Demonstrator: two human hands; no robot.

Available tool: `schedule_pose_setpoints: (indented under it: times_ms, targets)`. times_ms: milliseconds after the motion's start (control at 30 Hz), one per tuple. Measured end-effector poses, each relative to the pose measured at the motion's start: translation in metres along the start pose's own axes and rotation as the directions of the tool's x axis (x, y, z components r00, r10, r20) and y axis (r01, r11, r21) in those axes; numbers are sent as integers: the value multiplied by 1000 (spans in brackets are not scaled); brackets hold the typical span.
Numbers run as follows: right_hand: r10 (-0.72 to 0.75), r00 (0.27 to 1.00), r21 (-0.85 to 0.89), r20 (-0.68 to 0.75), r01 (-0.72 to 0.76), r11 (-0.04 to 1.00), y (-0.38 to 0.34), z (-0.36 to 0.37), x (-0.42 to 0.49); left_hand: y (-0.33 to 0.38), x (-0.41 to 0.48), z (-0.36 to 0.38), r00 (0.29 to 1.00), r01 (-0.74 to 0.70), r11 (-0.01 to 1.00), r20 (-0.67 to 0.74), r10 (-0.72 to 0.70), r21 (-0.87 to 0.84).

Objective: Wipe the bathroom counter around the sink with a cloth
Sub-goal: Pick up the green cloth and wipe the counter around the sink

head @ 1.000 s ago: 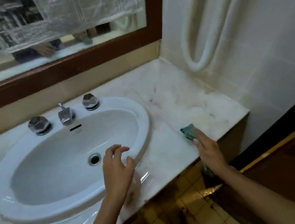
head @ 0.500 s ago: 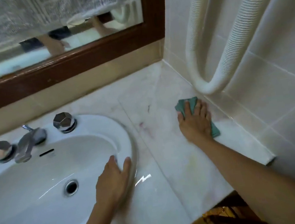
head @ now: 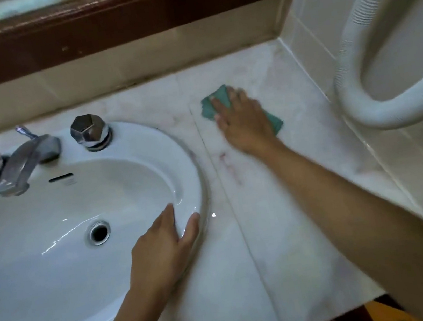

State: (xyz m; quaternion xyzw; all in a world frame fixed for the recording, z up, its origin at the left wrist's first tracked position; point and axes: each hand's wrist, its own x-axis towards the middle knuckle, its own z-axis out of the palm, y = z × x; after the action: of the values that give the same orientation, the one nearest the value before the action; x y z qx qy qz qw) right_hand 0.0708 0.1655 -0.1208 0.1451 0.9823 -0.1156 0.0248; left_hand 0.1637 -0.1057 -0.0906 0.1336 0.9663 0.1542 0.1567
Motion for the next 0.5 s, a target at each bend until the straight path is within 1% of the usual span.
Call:
schedule_pose_setpoints:
  times_ms: [100,167,233,267,333,400,467,500]
  targets:
    - [-50,998,14,-39,51,999,-41,18,-90,-2,-1,0,1000,-17,1000,0,17,0]
    - [-54,998,17,-37,55,998,-50,24,-154,-1,-2,-1,1000,-20,1000,0,20,-24]
    - [-32,999,2,-19,32,999,-29,23,-195,-1,-2,-2,1000,-22,999,5,22,-32]
    - [8,999,-7,-35,-8,1000,-8,20,-202,0,-2,-2,1000,-27,999,8,28,-33]
    - [150,985,-35,-82,-153,988,41,11,-193,0,-3,-2,999,-39,998,14,40,-42]
    - [291,951,-58,-102,-298,953,81,-1,-159,0,-3,-1,999,-32,998,12,33,-54]
    - [366,923,-76,-116,-376,924,102,-9,-113,0,-2,0,1000,-28,998,7,28,-55]
    - [378,919,-74,-114,-387,919,102,-12,-88,-1,-2,0,1000,-31,998,3,31,-53]
